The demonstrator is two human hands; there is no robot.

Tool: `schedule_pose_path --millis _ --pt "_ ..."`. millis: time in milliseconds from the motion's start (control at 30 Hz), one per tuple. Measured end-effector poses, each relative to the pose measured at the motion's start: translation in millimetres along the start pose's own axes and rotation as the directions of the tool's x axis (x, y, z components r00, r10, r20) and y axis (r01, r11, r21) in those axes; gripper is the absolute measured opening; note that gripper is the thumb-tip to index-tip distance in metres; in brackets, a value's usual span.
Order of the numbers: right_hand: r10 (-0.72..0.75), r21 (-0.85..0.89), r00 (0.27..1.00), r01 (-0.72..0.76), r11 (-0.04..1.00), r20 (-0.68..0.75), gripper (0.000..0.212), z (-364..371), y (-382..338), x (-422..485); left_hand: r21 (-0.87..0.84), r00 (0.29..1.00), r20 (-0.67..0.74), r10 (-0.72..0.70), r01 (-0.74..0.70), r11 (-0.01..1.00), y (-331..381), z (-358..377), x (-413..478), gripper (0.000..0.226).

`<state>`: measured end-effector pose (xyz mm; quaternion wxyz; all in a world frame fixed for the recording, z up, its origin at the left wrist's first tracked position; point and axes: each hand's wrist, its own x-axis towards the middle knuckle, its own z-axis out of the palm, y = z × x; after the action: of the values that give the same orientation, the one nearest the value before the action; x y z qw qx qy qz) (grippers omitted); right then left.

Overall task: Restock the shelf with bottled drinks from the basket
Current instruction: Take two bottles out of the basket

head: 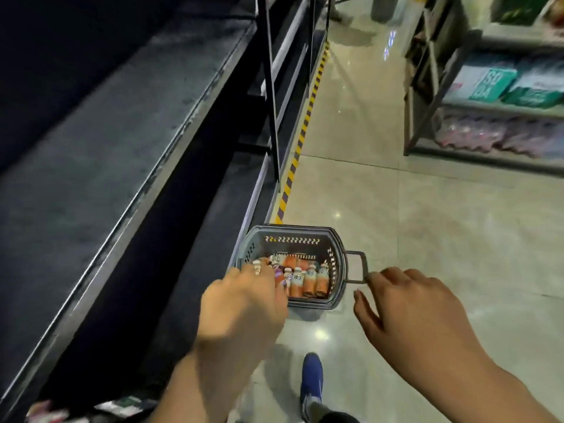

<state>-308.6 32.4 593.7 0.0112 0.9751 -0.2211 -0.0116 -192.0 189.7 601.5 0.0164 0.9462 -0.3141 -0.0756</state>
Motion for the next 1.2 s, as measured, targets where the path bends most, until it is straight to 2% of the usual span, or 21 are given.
schedule_pose_path --millis 167,267,400,467,567,667,767,867,900,933,1067,1200 --pt "-0.003 0.034 0.960 -0.007 0.999 0.279 0.026 69 -8 82 -0.054 0.979 0.195 -0.054 0.065 0.996 -13 85 87 0.024" --pt "0.003 0.124 0.950 -0.043 0.991 0.311 0.020 135 -16 124 -0.045 0.927 0.363 -0.092 0.116 0.992 -30 150 139 0.027" --pt "-0.033 0.211 0.905 -0.064 0.975 0.424 0.034 245 -28 183 -0.047 0.863 0.488 -0.131 0.176 0.983 -64 246 205 0.025" --pt "-0.010 0.251 0.885 -0.121 0.960 0.465 0.039 313 -36 214 -0.069 0.852 0.499 -0.156 0.218 0.973 -85 301 240 0.025" --pt "0.073 0.321 0.823 -0.300 0.898 0.563 0.041 424 -51 259 -0.128 0.843 0.487 -0.229 0.328 0.936 -116 402 289 0.030" --pt "0.116 0.369 0.746 -0.451 0.812 0.656 0.036 536 -68 291 -0.170 0.775 0.549 -0.314 0.471 0.866 -140 518 321 0.043" --pt "0.117 0.372 0.667 -0.543 0.753 0.736 0.043 643 -94 310 -0.220 0.666 0.610 -0.429 0.663 0.716 -157 624 338 0.063" --pt "0.109 0.348 0.580 -0.617 0.706 0.807 0.056 732 -121 320 -0.261 0.526 0.660 -0.536 0.830 0.493 -169 703 349 0.072" --pt "0.107 0.346 0.564 -0.634 0.692 0.819 0.059 758 -128 322 -0.274 0.499 0.662 -0.559 0.856 0.438 -172 725 352 0.075" --pt "0.112 0.342 0.552 -0.650 0.678 0.826 0.060 778 -134 324 -0.275 0.489 0.653 -0.579 0.865 0.421 -173 744 355 0.079" --pt "0.155 0.360 0.554 -0.703 0.613 0.818 0.072 843 -150 330 -0.146 0.492 0.552 -0.673 0.852 0.503 -172 795 369 0.091" --pt "0.288 0.309 0.594 -0.702 0.642 0.751 0.083 871 -163 343 -0.089 0.448 0.518 -0.729 0.876 0.475 -176 815 387 0.077"
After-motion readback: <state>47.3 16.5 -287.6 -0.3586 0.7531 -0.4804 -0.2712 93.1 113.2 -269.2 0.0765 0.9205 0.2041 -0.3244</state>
